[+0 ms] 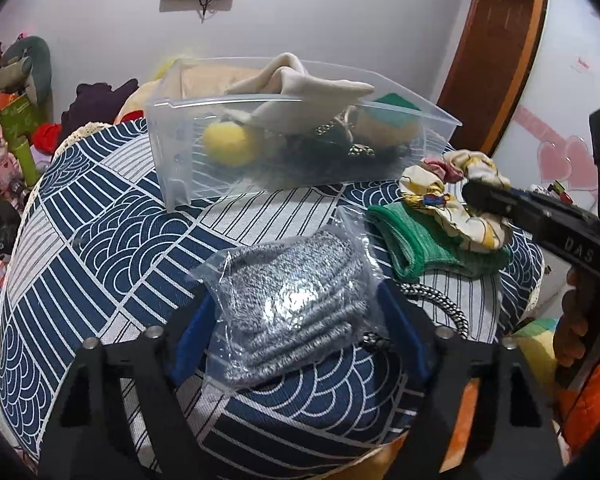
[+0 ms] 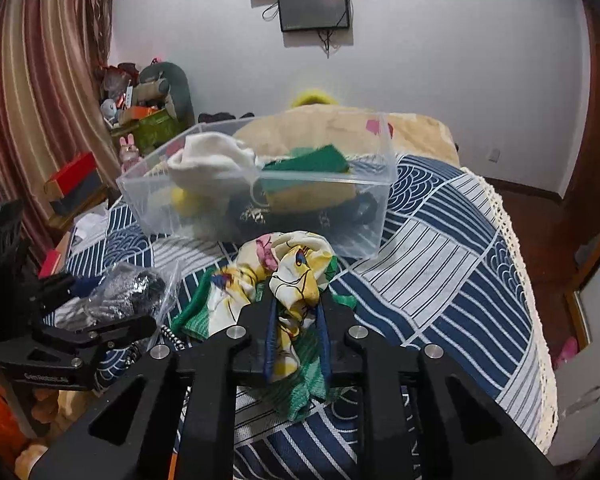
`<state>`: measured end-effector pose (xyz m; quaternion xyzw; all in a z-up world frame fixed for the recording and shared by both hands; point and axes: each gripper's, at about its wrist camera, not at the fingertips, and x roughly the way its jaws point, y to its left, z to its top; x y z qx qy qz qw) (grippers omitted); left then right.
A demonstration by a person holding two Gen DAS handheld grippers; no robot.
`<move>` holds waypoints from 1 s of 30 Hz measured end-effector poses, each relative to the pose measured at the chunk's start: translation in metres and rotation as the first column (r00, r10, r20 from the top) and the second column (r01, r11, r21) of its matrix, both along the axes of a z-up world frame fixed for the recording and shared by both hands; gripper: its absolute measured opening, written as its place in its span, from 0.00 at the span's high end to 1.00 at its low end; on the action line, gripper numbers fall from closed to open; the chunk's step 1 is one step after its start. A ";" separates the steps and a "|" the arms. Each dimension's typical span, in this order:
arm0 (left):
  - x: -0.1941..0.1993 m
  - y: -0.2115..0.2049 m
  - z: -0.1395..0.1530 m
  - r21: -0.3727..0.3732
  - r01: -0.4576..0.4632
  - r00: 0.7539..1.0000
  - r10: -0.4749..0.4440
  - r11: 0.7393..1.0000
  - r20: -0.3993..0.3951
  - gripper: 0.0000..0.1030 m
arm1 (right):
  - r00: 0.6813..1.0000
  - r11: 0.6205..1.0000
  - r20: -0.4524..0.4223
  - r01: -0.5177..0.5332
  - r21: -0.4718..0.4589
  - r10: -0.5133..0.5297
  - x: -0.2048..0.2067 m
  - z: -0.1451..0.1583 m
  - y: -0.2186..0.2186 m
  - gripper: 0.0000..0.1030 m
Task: Organize soft objects
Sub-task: 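Grasp the bag of grey socks with the left tool while the right tool grasps the floral scrunchie, then place the sock bag into the box with the left tool while the right tool drops the scrunchie inside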
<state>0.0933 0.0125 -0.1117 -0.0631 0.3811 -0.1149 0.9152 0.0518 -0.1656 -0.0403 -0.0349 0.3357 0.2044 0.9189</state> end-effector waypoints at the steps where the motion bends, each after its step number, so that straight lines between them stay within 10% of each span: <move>1: -0.001 -0.001 0.000 0.005 0.003 1.000 -0.003 1.000 0.006 0.33 | 1.000 1.000 0.004 0.003 0.004 -0.003 0.000 0.001 -0.001 0.86; 7: -0.008 -0.006 0.005 0.043 0.004 0.999 -0.005 0.999 0.040 0.47 | 0.999 1.000 0.038 0.010 0.012 -0.010 -0.002 0.009 -0.002 0.87; 30: -0.004 0.007 0.065 0.040 -0.074 0.981 0.066 0.996 0.181 0.47 | 0.994 0.999 0.110 0.012 0.047 -0.017 0.002 0.037 -0.004 0.87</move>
